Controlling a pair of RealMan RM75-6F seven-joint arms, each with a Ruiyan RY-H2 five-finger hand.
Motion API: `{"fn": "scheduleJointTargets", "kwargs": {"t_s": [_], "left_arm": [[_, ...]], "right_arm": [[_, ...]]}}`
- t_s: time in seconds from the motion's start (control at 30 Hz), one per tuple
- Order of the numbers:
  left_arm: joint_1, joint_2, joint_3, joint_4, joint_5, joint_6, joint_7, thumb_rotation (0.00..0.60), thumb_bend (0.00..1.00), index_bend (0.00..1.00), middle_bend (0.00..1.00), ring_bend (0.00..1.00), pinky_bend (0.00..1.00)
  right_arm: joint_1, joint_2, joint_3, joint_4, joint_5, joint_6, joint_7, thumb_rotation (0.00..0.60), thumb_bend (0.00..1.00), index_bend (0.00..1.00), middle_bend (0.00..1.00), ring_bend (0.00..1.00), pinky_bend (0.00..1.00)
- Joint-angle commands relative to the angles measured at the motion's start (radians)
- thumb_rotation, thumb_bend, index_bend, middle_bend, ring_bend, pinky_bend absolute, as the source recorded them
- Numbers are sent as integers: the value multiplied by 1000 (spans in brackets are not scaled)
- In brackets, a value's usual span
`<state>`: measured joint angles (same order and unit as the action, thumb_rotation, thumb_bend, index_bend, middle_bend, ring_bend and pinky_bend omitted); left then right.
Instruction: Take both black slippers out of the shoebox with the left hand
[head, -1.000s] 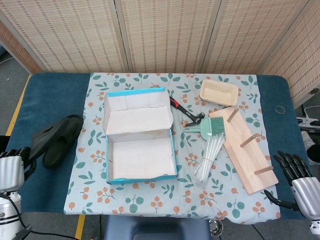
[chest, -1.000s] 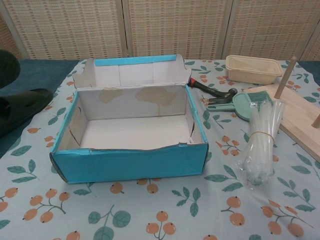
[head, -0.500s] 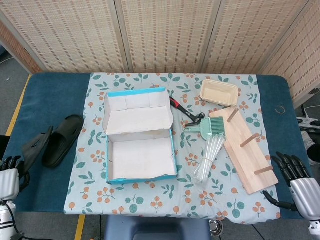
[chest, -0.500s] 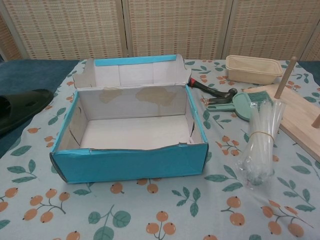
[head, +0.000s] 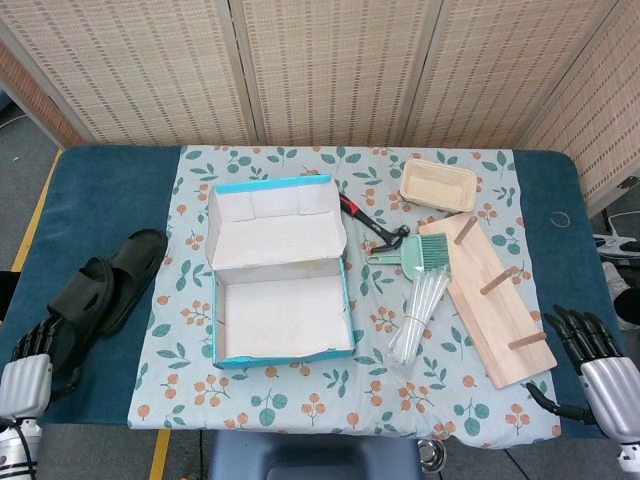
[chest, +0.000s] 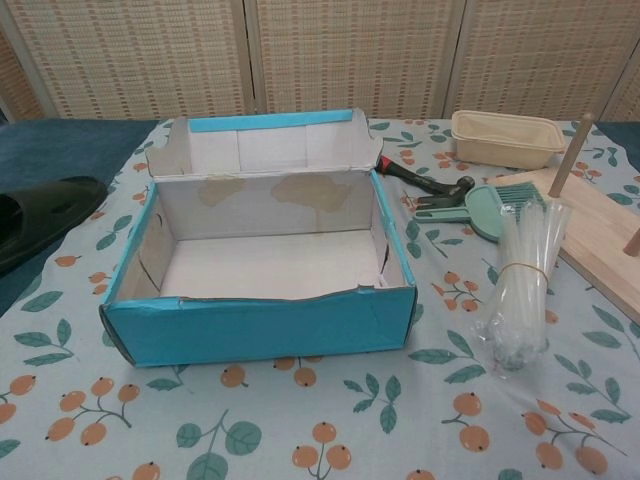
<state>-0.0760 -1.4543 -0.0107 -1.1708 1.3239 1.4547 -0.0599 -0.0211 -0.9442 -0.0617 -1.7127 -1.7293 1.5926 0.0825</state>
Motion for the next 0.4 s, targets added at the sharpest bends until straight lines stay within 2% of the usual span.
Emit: {"fn": "scheduleJointTargets", "kwargs": {"t_s": [0.03, 0.2, 0.27, 0.33, 0.4], "left_arm": [[40, 73, 24, -143, 111, 134, 1, 600, 358, 0, 0, 0, 97], [81, 162, 94, -307, 351, 323, 82, 600, 379, 0, 0, 0, 90], [94, 182, 116, -338, 367, 319, 125, 600, 381, 0, 0, 0, 83], [91, 214, 142, -382, 363, 265, 149, 600, 380, 0, 0, 0, 76], [85, 231, 143, -400, 339, 223, 172, 600, 381, 0, 0, 0, 74]], "right_arm": [[-4, -2, 3, 0, 4, 7, -5, 345, 207, 0, 0, 0, 0], [-17, -19, 17, 0, 14, 33, -54, 345, 207, 0, 0, 0, 0], [-20, -23, 16, -2, 13, 37, -63, 345, 207, 0, 0, 0, 0], [-23, -25, 17, -3, 15, 38, -76, 344, 207, 0, 0, 0, 0], [-24, -27, 17, -8, 18, 35, -86, 344, 207, 0, 0, 0, 0]]}}
